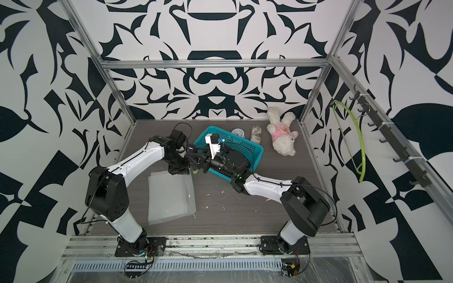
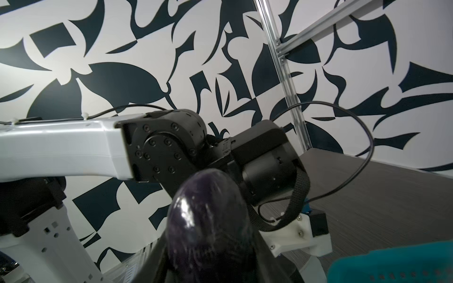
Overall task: Place the eggplant in a zip-top bag and seal the zipper
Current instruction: Place the eggplant in the zipper food storage bag.
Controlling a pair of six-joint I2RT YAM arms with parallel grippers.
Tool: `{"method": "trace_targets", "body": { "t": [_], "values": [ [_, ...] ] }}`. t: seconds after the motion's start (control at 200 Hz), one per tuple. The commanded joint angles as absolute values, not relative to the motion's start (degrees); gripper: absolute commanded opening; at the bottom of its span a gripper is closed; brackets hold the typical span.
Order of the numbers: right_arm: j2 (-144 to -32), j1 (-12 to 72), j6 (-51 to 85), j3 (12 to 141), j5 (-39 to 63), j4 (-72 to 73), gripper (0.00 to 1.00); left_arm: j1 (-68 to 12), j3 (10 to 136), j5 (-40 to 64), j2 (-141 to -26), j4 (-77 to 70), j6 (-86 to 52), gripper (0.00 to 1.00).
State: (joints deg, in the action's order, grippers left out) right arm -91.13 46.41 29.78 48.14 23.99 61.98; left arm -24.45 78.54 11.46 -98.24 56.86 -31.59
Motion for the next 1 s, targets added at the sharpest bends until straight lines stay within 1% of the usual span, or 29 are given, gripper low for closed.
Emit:
{"method": "trace_targets", "body": {
  "t": [0.0,0.095,0.265,0.44,0.77,0.995],
  "values": [
    [-92.41,47.78,28.79,47.14,23.04,75.51,0.37,-23.23,77.15,12.25,-96.74,57.92,-33.88,0.00],
    [-94.57,47.94,31.02,47.29,24.74,79.98,0.36,-23.20,76.78,13.89,-96.58,57.22,-34.01,0.00],
    [-96.35,50.06,31.38,49.01,27.10,80.00,0.36,-23.11,76.38,15.06,-96.50,56.80,-33.69,0.00],
    [-99.18,51.23,31.12,48.17,26.02,81.82,0.36,-23.12,75.87,16.21,-95.80,55.82,-33.75,0.00],
    [-100.12,51.87,25.40,43.60,23.60,81.47,0.36,-22.81,75.36,16.67,-94.87,56.16,-33.05,0.00],
    [-99.77,51.93,21.79,42.09,23.28,76.95,0.36,-22.57,75.48,16.27,-93.71,56.95,-32.63,0.00]
  ]
}}
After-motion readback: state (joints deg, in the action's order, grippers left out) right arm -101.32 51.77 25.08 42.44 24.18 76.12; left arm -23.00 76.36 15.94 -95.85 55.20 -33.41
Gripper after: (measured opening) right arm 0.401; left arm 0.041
